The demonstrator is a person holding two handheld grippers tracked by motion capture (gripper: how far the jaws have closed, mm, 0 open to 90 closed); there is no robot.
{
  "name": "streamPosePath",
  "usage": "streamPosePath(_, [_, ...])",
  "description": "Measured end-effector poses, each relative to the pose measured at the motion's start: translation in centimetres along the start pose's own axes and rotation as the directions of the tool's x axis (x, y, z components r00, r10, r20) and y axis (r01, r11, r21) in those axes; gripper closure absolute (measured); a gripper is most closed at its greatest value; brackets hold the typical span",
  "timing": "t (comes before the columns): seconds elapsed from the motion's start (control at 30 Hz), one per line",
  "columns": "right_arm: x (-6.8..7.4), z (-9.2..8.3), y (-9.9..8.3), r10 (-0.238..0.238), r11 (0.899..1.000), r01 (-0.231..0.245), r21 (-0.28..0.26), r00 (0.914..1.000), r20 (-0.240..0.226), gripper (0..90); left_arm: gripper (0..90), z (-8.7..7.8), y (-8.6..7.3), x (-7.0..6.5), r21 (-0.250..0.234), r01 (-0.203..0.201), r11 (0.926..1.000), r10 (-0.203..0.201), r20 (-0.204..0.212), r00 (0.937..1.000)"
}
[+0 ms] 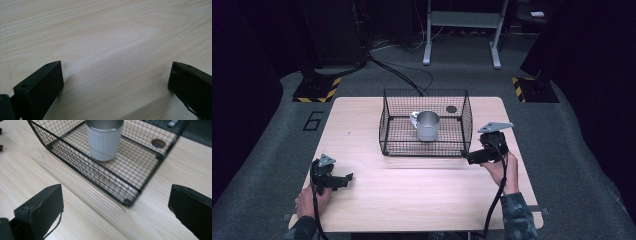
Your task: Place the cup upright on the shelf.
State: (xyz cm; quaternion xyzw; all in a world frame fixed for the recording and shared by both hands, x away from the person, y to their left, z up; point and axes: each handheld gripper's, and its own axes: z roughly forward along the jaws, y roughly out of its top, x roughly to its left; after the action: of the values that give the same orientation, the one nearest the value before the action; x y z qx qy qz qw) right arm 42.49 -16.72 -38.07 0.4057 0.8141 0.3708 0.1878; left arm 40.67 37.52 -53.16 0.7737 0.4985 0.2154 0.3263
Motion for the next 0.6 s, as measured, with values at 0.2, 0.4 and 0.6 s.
streamPosePath(0.2, [-1.2,-0.7,-3.4,0.059,0.998,-0.059,0.005,0.9977,0.033,0.0,0.1,0.0,0.0,0.0,0.000,0.000,1.0000,0.000,0.000,1.0000])
streamPosePath(0.4, [-2.0,-0.8,-5.9,0.102,0.995,-0.103,0.017,0.9933,0.055,0.0,0.1,0.0,0.0,0.0,0.000,0.000,1.0000,0.000,0.000,1.0000])
streamPosePath(0.6, [-2.8,-0.6,-9.0,0.160,0.986,-0.163,0.030,0.9830,0.090,0.0,0.1,0.0,0.0,0.0,0.000,0.000,1.0000,0.000,0.000,1.0000])
